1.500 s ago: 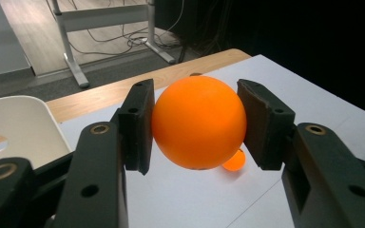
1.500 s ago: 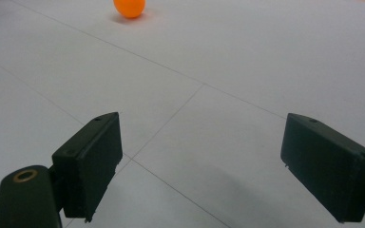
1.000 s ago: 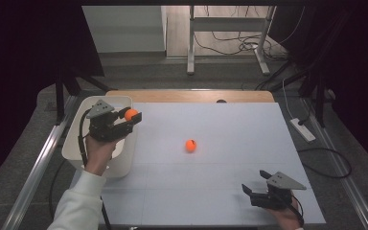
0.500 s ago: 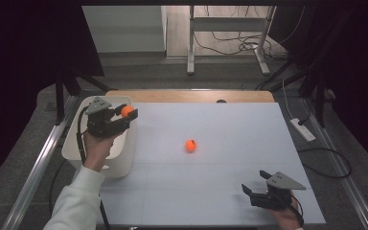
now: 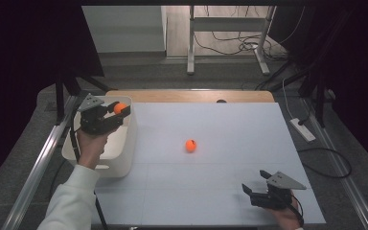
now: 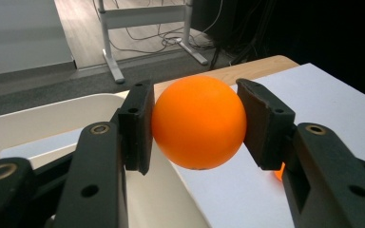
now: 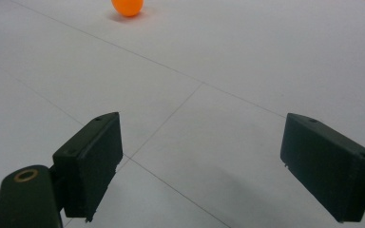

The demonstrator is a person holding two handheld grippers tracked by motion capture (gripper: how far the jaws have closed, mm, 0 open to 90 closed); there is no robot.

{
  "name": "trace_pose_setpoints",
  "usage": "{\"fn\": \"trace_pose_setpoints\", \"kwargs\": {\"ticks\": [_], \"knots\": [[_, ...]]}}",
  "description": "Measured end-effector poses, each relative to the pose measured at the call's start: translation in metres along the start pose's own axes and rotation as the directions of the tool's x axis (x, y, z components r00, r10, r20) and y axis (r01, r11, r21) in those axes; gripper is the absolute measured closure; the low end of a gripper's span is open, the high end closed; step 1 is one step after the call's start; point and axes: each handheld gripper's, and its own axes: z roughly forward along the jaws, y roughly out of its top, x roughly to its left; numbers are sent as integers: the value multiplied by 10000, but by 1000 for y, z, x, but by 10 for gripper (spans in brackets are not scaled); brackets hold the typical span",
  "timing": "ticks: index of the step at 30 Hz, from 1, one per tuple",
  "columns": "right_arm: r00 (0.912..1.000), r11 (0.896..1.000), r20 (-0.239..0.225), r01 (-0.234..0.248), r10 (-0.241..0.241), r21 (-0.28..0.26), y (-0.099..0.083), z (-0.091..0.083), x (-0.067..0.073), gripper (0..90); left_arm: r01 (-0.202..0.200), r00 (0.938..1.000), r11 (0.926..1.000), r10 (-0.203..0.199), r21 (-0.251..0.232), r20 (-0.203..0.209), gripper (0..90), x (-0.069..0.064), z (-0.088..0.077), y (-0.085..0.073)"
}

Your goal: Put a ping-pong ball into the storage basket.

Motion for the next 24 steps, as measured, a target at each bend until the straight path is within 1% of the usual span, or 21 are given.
{"fn": "trace_pose_setpoints", "kwargs": {"ticks": [13,16,20,24], "knots": [[10000,10000,0,-5,5,-14,0,0,0,142,224,9980,9997,-221,50,-585,499,19,-6,1],[10000,10000,3,-7,7,-13,0,0,0,142,353,9971,9994,-349,46,-683,499,25,-8,1],[10000,10000,30,1,-1,3,0,0,0,142,385,9966,9992,-379,65,-731,499,28,-10,1],[10000,10000,35,-5,5,9,0,0,0,142,421,9959,9989,-403,208,-816,499,31,-9,1]]}}
